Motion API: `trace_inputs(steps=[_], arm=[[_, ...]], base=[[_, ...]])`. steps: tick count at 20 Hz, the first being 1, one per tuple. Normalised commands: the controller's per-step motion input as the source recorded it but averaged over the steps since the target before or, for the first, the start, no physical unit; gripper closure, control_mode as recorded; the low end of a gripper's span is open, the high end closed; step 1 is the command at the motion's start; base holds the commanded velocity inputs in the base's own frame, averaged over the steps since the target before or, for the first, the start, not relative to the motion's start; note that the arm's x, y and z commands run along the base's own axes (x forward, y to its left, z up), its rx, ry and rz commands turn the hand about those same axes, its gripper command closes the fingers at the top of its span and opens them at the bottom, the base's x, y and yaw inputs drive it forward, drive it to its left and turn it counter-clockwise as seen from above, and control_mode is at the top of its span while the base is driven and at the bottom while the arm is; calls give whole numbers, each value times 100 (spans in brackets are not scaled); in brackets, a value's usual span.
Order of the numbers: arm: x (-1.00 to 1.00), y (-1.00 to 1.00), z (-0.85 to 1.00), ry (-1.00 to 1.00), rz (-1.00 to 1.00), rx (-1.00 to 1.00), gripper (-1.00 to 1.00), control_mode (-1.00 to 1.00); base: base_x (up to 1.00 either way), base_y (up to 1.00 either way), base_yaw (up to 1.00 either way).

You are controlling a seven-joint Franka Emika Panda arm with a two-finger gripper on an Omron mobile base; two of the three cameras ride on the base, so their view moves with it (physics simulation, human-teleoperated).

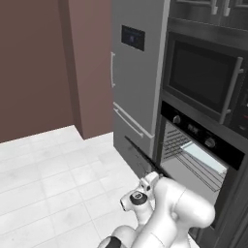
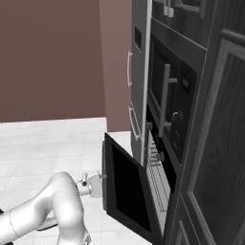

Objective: Take the baked cake out of the oven and place it on the plate for cooling. Then close the oven door.

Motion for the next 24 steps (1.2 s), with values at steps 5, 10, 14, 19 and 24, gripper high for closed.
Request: trace_inputs(steps=[5, 10, 14, 19, 24], arm=[[100, -73, 0, -1, -10, -6, -100, -100], [99, -79, 0, -2, -7, -3, -100, -100], [82, -77, 0, -5, -3, 0, -100, -100], [60, -65, 0, -6, 0, 0, -100, -100], [32, -54, 0, -9, 0, 0, -100, -100]], base=[[0, 0, 0], [0, 0, 0], [0, 0, 0], [0, 0, 0], [0, 0, 0]])
